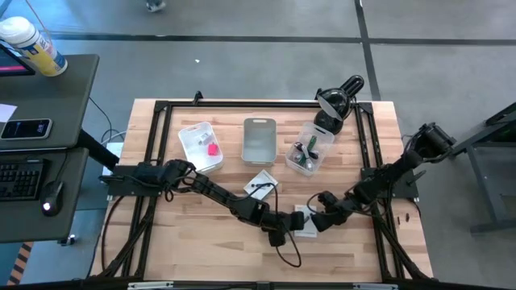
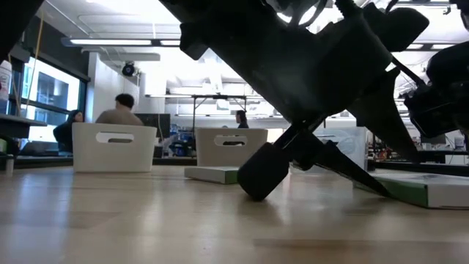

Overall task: Pick and place items into bin
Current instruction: Put the bottom white card reader box into the gray bin

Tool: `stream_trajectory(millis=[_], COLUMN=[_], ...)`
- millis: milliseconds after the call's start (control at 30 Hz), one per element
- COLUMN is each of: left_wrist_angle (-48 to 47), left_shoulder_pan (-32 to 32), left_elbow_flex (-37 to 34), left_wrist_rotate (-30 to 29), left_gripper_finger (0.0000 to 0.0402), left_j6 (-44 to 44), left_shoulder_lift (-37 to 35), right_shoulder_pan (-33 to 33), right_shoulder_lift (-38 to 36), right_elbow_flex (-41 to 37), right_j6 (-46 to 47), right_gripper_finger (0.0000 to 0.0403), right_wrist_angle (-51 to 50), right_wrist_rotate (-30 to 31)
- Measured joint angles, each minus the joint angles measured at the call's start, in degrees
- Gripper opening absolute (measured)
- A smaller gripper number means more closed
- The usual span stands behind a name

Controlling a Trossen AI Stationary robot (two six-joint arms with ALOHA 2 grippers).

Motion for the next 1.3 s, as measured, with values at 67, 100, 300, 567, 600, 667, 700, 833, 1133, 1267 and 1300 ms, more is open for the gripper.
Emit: stream_trajectory(millis=[67, 100, 300, 567, 600, 667, 700, 833, 1133, 1267, 1300], left_wrist_angle=[0.19, 0.21, 0.43, -3.41, -3.42, -3.4, -3.25, -1.25, 0.33, 0.43, 0.41], left_shoulder_pan=[-0.07, -0.09, 0.0, 0.0, 0.04, -0.01, -0.02, -0.13, -0.02, 0.46, 0.58], left_elbow_flex=[-0.01, -0.01, -0.03, -0.52, -0.89, -1.1, -1.12, -1.46, -1.59, -1.69, -1.7], left_wrist_rotate=[0.03, -0.02, -0.01, -2.73, -2.76, -2.81, -2.7, -2.57, -3.17, -5.26, -5.43], left_gripper_finger=[0.0161, 0.0161, 0.0161, 0.0161, 0.0161, 0.0161, 0.0161, 0.0161, 0.0161, 0.0161, 0.0161], left_j6=[0.12, 0.2, -0.72, -4.72, -5.38, -5.85, -5.82, -5.15, -4.56, -9.0, -9.48], left_shoulder_lift=[0.0, 0.0, 0.0, -0.04, -0.11, -0.13, -0.13, -0.13, -0.15, -0.2, -0.2], right_shoulder_pan=[-0.84, -1.27, -3.37, -3.91, -3.91, -3.95, -4.07, -4.74, -6.91, -6.93, -6.93], right_shoulder_lift=[0.04, 0.04, 0.04, 0.02, 0.02, 0.02, 0.02, 0.02, 0.16, 1.23, 1.49], right_elbow_flex=[0.0, -0.04, -0.07, -0.07, -0.07, -0.07, -0.07, -0.07, -0.11, -0.07, -0.07], right_j6=[-0.86, -1.41, -3.96, -4.18, -4.18, -4.2, -4.2, -4.91, -6.75, -6.75, -6.75], right_gripper_finger=[0.0001, 0.0001, 0.0001, 0.0001, 0.0001, 0.0001, 0.0001, 0.0002, 0.0001, 0.0001, 0.0001], right_wrist_angle=[0.4, 0.62, 1.21, 1.32, 1.34, 1.41, 1.51, 1.52, 2.21, 2.7, 2.92], right_wrist_rotate=[-0.02, -0.04, -0.44, -1.7, -1.68, -1.45, -1.4, -1.54, -3.08, -3.8, -3.9])
